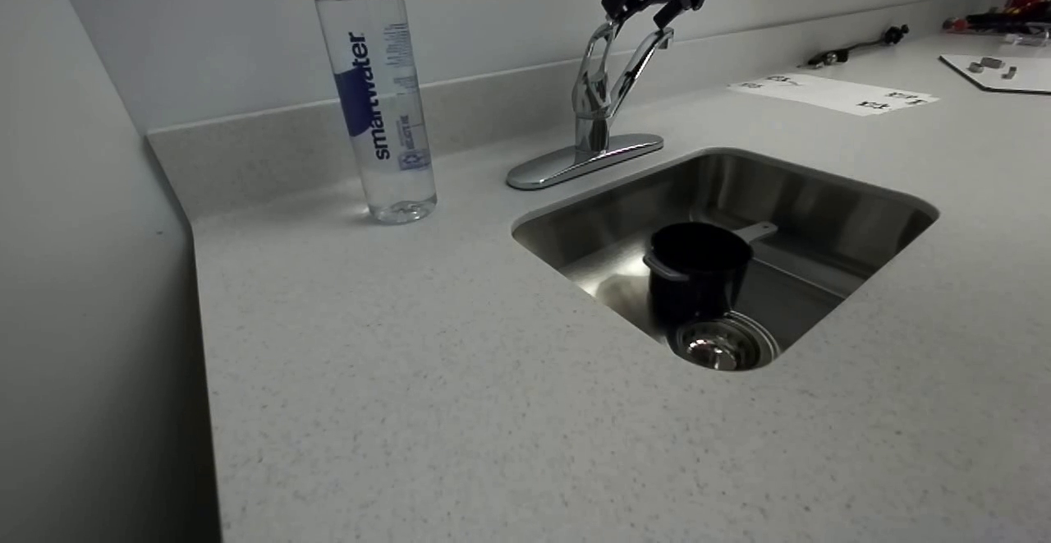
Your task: Rotate the spout from right to left
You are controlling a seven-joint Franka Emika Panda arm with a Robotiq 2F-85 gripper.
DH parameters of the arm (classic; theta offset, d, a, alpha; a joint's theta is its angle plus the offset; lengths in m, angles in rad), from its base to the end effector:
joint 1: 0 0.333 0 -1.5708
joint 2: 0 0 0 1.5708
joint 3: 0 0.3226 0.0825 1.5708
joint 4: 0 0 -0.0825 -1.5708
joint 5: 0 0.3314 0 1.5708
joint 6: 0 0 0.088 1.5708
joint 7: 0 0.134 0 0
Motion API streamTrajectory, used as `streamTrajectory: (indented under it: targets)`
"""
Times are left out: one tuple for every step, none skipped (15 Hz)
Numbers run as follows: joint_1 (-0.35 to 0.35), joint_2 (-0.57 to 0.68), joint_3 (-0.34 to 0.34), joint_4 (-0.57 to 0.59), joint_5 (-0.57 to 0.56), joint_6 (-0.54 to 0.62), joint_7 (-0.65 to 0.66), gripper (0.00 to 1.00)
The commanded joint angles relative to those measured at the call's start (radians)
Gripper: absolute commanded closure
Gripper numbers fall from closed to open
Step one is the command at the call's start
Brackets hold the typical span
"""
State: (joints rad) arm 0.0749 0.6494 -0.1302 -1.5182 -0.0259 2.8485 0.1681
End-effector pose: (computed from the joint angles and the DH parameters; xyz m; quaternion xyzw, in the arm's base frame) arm 0.7336 -0.0167 0.3761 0.9386 -0.0691 0.3374 0.0213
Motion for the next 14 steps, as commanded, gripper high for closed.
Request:
streamTrajectory:
  targets:
    - [0.033,0.055,-0.048,0.069,-0.014,-0.018,0.082,0.00]
    - [0.036,0.059,-0.052,0.078,-0.012,-0.018,0.095,0.00]
    - [0.037,0.062,-0.055,0.089,-0.008,-0.021,0.107,0.00]
    - [0.038,0.065,-0.057,0.099,-0.006,-0.023,0.118,0.00]
    - [0.040,0.068,-0.060,0.112,-0.004,-0.027,0.134,0.00]
    - [0.042,0.072,-0.063,0.124,-0.002,-0.030,0.146,0.00]
    - [0.044,0.076,-0.065,0.139,0.000,-0.037,0.160,0.00]
    - [0.045,0.080,-0.067,0.152,0.000,-0.039,0.171,0.00]
    - [0.045,0.084,-0.066,0.164,0.001,-0.042,0.180,0.00]
    - [0.048,0.087,-0.068,0.170,0.000,-0.043,0.188,0.00]
    - [0.049,0.088,-0.067,0.171,-0.001,-0.044,0.193,0.00]
    - [0.050,0.088,-0.065,0.170,-0.002,-0.046,0.194,0.00]
    - [0.050,0.088,-0.063,0.166,-0.002,-0.047,0.194,0.00]
    - [0.048,0.087,-0.058,0.164,0.001,-0.052,0.191,0.00]
